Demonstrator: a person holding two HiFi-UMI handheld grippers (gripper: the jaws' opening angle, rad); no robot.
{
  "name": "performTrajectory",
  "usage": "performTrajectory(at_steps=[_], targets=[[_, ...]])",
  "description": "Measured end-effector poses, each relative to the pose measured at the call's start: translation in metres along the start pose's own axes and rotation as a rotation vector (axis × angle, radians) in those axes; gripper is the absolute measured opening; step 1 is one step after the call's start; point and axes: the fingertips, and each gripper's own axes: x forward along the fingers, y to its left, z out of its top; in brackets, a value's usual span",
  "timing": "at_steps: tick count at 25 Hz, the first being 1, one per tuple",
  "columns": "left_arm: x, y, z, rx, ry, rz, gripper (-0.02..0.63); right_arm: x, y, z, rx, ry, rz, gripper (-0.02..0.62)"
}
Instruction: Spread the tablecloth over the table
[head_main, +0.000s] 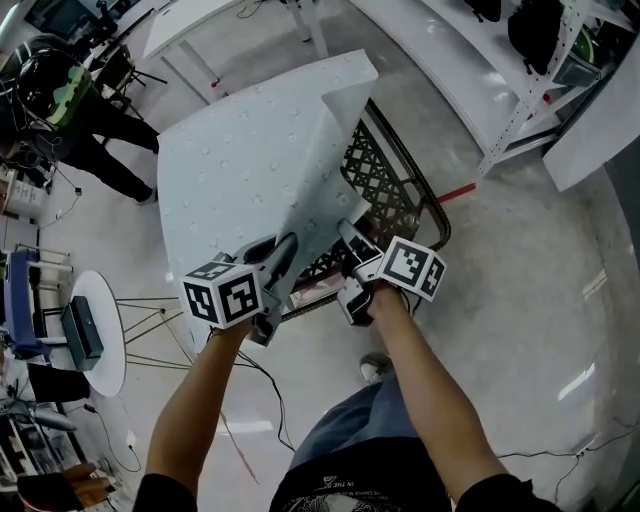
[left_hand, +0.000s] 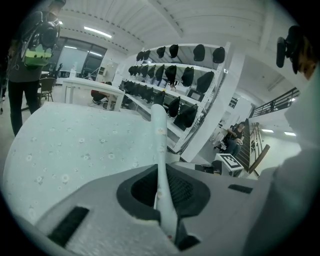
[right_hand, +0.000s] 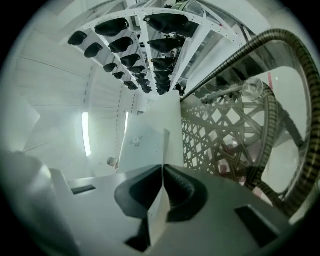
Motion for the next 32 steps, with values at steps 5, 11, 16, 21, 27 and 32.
performTrajectory(at_steps=[5,11,16,21,27,32], targets=[[0.007,-0.004,-0.005,0.001,0.003,-0.013,0.031,-0.014,0.004,0.009,-0.054,-0.023,0.0,0.005],[0.022,-0.021,-0.014,0.005,0.01,-0.048,0.075,-0.048,0.007,0.029,-0.2,-0.054,-0.076,0.005],[0.037,-0.042,-0.023,0.03,0.025,-0.065,0.106,-0.08,0.007,0.047,-0.272,-0.073,-0.139,0.005],[0.054,-0.066,-0.024,0.055,0.024,-0.082,0.135,-0.111,0.007,0.069,-0.308,-0.115,-0.179,0.005],[0.067,-0.088,-0.017,0.104,-0.028,-0.065,0.112,-0.147,0.004,0.094,-0.321,-0.152,-0.233,0.005],[0.08,-0.102,-0.016,0.091,-0.041,-0.041,0.144,-0.176,-0.017,0.111,-0.285,-0.16,-0.291,0.005]])
